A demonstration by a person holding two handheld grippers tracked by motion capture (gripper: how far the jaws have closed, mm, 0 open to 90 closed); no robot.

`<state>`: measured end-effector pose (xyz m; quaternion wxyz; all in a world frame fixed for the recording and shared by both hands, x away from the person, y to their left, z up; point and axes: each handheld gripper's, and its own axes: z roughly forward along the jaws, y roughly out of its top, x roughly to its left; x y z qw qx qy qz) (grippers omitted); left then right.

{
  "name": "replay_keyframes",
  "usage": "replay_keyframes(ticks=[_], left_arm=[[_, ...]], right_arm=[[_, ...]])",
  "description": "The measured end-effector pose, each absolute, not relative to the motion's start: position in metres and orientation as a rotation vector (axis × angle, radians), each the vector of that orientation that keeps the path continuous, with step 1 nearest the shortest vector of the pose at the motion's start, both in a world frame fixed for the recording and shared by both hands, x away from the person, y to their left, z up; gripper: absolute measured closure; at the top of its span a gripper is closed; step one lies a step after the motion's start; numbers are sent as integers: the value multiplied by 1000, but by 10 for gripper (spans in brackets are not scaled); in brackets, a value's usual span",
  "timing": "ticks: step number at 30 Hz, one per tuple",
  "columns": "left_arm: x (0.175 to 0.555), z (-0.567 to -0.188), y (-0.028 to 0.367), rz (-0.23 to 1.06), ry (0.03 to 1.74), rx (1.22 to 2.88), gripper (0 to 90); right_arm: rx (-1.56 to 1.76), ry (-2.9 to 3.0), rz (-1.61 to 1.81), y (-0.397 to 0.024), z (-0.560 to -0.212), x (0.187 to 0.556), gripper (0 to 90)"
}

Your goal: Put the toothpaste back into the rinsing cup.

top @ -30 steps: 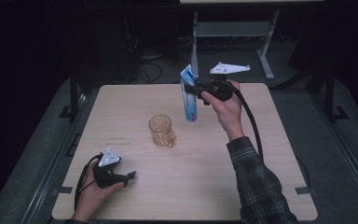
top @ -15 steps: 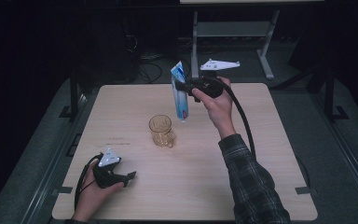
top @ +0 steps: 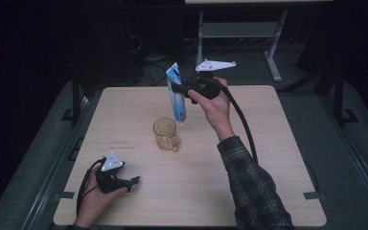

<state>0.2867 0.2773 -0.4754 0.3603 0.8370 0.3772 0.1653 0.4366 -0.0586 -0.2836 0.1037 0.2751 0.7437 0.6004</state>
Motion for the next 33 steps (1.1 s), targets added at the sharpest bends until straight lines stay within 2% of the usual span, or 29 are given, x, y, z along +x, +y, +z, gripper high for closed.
replay_keyframes(ticks=[33], left_arm=[[287,-475,277,424,968,2159,135]], right_arm=[[796,2286,1729,-13,-315,444,722]])
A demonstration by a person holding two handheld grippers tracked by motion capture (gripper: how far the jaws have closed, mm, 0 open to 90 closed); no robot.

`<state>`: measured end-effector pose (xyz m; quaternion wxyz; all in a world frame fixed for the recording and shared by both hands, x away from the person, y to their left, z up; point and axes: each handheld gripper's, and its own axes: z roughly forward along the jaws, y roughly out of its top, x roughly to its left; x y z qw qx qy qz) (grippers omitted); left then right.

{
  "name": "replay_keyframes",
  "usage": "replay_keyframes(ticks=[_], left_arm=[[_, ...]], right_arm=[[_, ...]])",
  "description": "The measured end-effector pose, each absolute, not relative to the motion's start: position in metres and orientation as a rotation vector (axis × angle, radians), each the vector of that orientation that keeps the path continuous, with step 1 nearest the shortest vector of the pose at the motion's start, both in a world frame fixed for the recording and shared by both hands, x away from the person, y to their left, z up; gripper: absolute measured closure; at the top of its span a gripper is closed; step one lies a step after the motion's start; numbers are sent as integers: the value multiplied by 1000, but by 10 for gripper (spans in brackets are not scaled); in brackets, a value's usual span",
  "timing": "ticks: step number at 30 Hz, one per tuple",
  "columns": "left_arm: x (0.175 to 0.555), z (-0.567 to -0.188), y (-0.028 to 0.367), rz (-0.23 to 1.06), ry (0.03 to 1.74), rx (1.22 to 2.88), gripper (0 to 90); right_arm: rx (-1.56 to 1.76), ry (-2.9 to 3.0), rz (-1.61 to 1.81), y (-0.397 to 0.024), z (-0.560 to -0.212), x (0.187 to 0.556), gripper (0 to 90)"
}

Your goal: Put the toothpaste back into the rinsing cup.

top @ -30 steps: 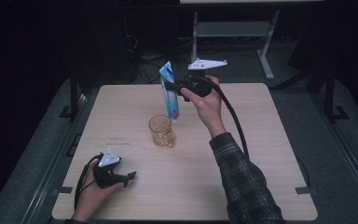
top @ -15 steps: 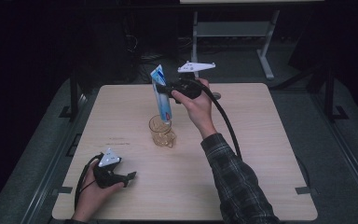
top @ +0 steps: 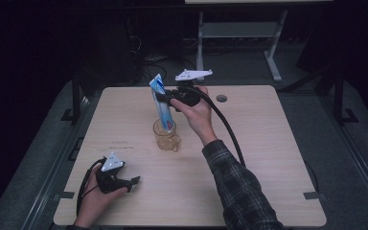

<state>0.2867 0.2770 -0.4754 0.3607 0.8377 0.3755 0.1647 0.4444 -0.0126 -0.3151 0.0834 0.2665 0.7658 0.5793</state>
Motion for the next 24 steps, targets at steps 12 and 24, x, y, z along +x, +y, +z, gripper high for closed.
replay_keyframes(ticks=[12,24], left_arm=[[287,-475,277,425,966,2163,134],[287,-475,277,423,965,2163,134]], right_arm=[[811,2335,1694,-6,-332,446,722],[839,2371,1653,-4,-350,446,722]])
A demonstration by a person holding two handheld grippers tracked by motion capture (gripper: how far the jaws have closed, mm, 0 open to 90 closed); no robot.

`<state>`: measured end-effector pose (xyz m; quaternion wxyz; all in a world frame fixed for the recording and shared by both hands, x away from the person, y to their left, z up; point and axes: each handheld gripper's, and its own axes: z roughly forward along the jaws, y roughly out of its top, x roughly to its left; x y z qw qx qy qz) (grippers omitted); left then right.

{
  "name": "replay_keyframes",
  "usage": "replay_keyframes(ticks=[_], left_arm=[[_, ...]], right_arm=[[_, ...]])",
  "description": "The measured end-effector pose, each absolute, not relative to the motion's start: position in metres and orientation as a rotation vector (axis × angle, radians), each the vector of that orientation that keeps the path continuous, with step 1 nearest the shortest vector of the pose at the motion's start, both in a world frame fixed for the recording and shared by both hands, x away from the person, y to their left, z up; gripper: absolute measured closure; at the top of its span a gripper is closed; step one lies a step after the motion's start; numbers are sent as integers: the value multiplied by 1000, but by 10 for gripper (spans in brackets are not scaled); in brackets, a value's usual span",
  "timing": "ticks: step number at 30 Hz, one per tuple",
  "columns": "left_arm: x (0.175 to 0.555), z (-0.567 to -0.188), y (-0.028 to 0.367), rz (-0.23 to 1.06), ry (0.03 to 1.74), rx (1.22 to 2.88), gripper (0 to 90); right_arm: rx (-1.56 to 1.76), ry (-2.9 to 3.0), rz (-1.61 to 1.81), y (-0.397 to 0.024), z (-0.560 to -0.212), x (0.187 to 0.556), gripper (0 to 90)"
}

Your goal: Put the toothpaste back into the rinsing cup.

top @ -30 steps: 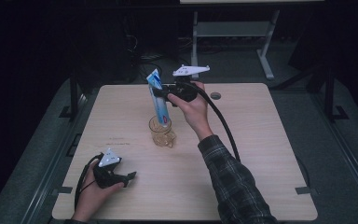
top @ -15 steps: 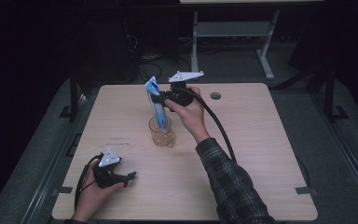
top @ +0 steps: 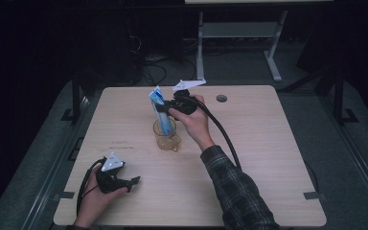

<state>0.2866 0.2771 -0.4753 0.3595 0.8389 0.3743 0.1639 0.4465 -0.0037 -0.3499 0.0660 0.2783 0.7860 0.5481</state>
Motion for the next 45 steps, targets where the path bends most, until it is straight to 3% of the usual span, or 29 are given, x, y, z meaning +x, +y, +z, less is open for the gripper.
replay_keyframes(ticks=[45], left_arm=[[286,-475,277,422,965,2163,135]], right_arm=[[854,2434,1587,8,-376,449,710]])
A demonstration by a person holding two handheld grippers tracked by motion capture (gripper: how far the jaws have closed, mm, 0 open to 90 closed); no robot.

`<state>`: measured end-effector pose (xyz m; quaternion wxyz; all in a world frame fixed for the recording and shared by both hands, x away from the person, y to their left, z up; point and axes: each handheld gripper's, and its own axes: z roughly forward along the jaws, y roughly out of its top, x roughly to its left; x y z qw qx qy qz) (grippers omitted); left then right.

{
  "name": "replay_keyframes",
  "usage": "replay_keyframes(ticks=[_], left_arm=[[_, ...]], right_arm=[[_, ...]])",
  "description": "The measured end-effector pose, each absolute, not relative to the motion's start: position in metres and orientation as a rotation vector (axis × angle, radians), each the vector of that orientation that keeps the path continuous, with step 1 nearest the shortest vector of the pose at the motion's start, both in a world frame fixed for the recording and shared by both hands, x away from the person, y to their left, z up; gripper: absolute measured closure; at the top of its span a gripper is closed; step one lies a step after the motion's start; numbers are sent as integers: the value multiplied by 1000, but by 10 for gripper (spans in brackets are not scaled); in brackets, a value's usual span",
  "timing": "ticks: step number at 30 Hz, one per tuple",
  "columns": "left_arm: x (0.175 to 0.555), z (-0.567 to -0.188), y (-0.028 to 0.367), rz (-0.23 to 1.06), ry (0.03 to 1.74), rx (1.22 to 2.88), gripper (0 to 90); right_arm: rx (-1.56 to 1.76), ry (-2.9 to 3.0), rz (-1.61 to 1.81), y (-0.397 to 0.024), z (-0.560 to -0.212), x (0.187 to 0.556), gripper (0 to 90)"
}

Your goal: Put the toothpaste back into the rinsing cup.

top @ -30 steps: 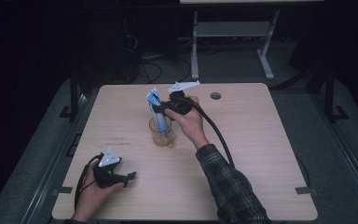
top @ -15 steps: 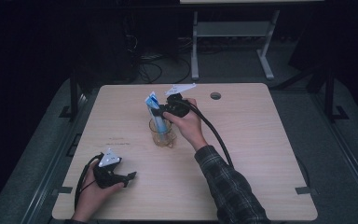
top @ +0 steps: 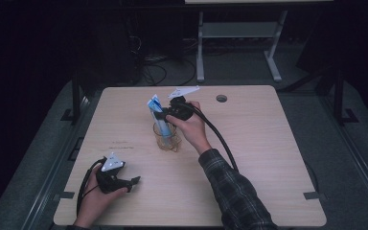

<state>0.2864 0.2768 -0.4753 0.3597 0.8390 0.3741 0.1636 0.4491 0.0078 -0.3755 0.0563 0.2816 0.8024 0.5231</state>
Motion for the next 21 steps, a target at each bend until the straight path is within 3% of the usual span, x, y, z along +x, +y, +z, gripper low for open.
replay_keyframes(ticks=[5,21], left_arm=[[286,-475,277,422,964,2163,135],[286,-475,277,421,965,2167,135]], right_arm=[[850,2430,1593,8,-376,451,696],[843,2406,1554,4,-374,450,538]])
